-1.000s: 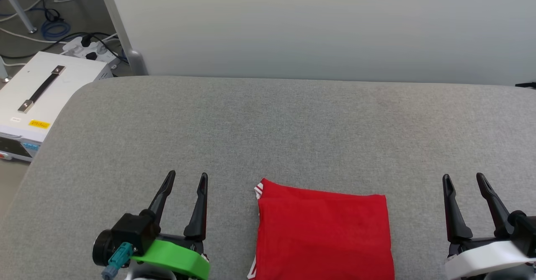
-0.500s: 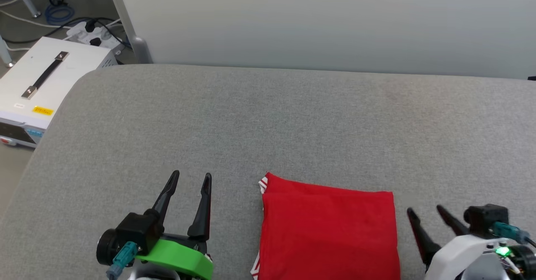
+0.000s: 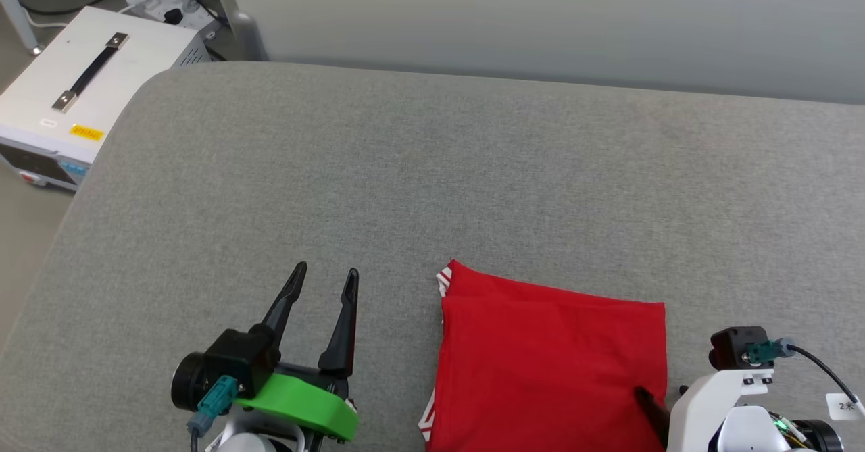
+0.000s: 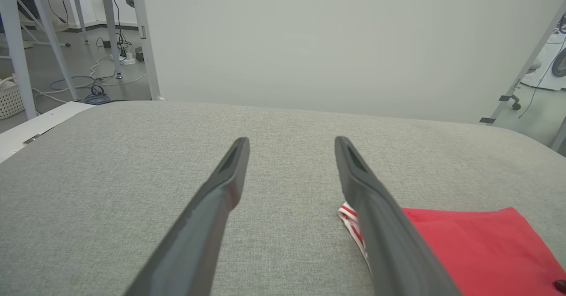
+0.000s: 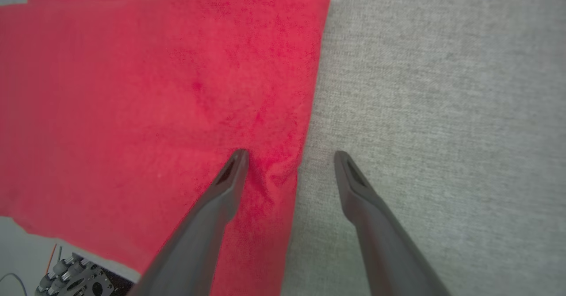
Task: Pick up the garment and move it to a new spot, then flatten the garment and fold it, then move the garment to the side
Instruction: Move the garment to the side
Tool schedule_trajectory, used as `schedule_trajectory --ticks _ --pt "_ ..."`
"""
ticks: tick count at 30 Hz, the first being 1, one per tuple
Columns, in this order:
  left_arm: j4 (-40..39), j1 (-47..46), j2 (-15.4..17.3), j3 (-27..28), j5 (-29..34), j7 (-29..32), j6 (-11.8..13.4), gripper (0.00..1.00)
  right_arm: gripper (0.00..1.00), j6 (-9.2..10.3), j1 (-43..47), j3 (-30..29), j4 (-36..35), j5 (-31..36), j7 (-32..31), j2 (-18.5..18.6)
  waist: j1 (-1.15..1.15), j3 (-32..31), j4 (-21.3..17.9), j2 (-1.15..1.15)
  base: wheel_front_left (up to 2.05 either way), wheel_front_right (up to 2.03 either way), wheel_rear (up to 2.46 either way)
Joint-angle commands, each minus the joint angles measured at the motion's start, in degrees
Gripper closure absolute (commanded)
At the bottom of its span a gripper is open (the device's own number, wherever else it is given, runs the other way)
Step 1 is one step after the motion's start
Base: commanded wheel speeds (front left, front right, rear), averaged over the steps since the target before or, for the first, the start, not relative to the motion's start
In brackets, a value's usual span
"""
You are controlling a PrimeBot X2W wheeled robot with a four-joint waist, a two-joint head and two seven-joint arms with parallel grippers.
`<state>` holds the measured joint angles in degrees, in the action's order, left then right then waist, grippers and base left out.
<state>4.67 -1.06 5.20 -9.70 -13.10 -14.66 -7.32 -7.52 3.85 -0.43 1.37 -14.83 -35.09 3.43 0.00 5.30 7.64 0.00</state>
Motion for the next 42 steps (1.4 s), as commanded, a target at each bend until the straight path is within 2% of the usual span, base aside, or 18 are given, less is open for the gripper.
schedule_trajectory --ticks 1,10,11,13,14,19,24,33,42 --pt "0.1 -1.4 -0.1 -0.2 -0.1 -0.3 -0.2 0.00 0.00 0.03 -1.1 0.1 0.6 0.6 -0.6 -0.3 0.00 1.0 1.0 0.00 0.00 0.00 0.00" --pt "0.1 -3.0 0.1 -0.6 0.4 -0.3 -0.2 0.00 0.00 0.03 -2.2 3.2 5.8 0.7 -3.1 -0.5 0.00 2.8 1.8 0.00 0.00 0.00 0.00" --pt "0.1 -3.1 0.0 -0.6 0.4 -0.3 -0.2 0.00 0.22 0.03 -2.3 3.4 6.5 0.5 -3.3 -0.5 0.00 2.9 1.9 0.00 0.00 0.00 0.00" --pt "0.1 -3.2 0.0 -0.6 0.3 -0.3 -0.2 0.00 0.90 0.03 -2.6 4.0 7.5 0.5 -3.3 -0.5 0.00 2.9 1.9 0.00 0.00 0.00 0.00" --pt "0.1 -3.2 0.0 -0.6 0.3 -0.3 -0.2 0.00 1.00 0.03 -2.8 4.2 7.8 0.5 -3.2 -0.5 0.00 2.9 1.8 0.00 0.00 0.00 0.00" --pt "0.6 -2.9 0.1 -0.4 0.3 -0.3 -0.2 0.00 1.00 0.03 -4.1 5.4 7.9 0.8 -1.6 -0.2 0.00 2.1 1.1 0.00 0.00 0.00 0.00" --pt "0.7 -2.3 0.3 -0.5 0.2 -0.3 -0.2 0.00 1.00 0.03 -5.0 8.5 5.3 1.6 -1.1 3.0 0.00 0.7 -0.9 0.00 0.00 0.00 0.00" --pt "0.5 -1.3 1.7 -2.4 0.7 -0.3 -0.2 0.00 1.00 0.03 -8.8 16.8 -3.2 0.5 -5.5 16.9 0.00 0.0 -7.9 0.00 0.00 0.00 0.00" --pt "-1.2 -2.9 2.0 -6.5 1.3 -0.3 -0.2 0.00 1.00 0.03 -15.0 22.9 -6.8 -2.5 -7.0 34.4 0.00 3.9 -16.0 0.00 0.00 0.00 0.00"
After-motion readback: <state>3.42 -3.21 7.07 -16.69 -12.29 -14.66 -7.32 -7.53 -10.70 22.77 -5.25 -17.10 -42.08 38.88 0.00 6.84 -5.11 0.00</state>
